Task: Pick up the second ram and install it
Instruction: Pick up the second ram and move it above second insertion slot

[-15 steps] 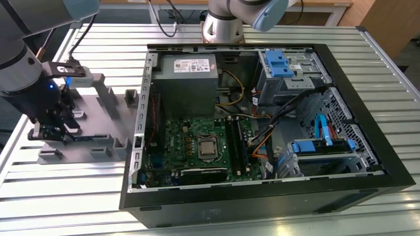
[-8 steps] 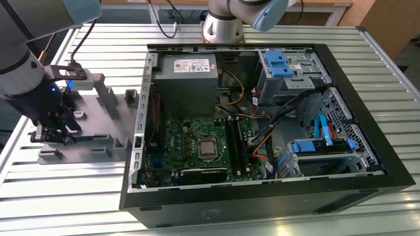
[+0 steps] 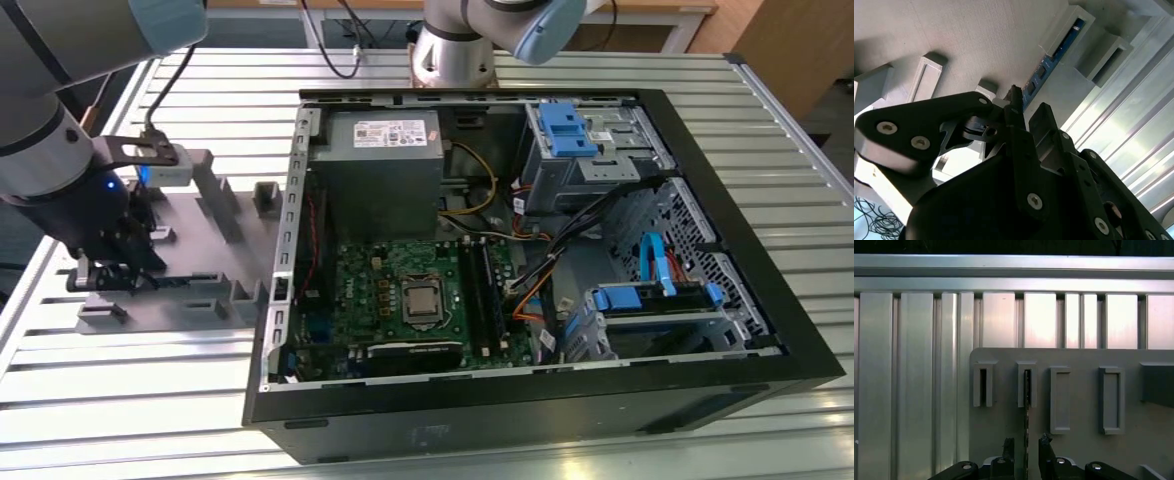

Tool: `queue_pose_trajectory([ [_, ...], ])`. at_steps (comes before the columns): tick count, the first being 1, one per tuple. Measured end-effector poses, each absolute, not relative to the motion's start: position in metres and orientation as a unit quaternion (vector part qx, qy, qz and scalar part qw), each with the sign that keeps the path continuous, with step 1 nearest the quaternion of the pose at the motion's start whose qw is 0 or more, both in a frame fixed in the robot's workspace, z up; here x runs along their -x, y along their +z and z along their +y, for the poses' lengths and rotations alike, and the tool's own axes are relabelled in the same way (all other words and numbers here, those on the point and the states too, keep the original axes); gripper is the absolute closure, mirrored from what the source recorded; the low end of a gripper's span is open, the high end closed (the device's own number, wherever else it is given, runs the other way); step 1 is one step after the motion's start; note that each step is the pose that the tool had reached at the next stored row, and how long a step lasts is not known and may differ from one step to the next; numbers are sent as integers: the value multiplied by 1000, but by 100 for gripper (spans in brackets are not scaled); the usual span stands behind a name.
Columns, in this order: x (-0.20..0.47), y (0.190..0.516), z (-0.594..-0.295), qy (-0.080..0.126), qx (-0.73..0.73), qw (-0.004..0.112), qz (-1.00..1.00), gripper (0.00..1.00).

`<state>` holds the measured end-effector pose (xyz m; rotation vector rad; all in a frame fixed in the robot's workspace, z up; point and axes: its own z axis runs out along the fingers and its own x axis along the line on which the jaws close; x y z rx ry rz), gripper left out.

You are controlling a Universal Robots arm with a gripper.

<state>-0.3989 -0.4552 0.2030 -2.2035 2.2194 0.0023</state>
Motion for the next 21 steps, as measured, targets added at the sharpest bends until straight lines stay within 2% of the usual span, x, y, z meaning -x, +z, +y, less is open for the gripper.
queue_pose_trajectory([
  [18, 399, 191, -455, 1, 705, 7, 710, 67],
  [20, 399, 191, -455, 1, 705, 7, 710, 68],
  [21, 399, 191, -455, 1, 705, 8, 710, 75],
])
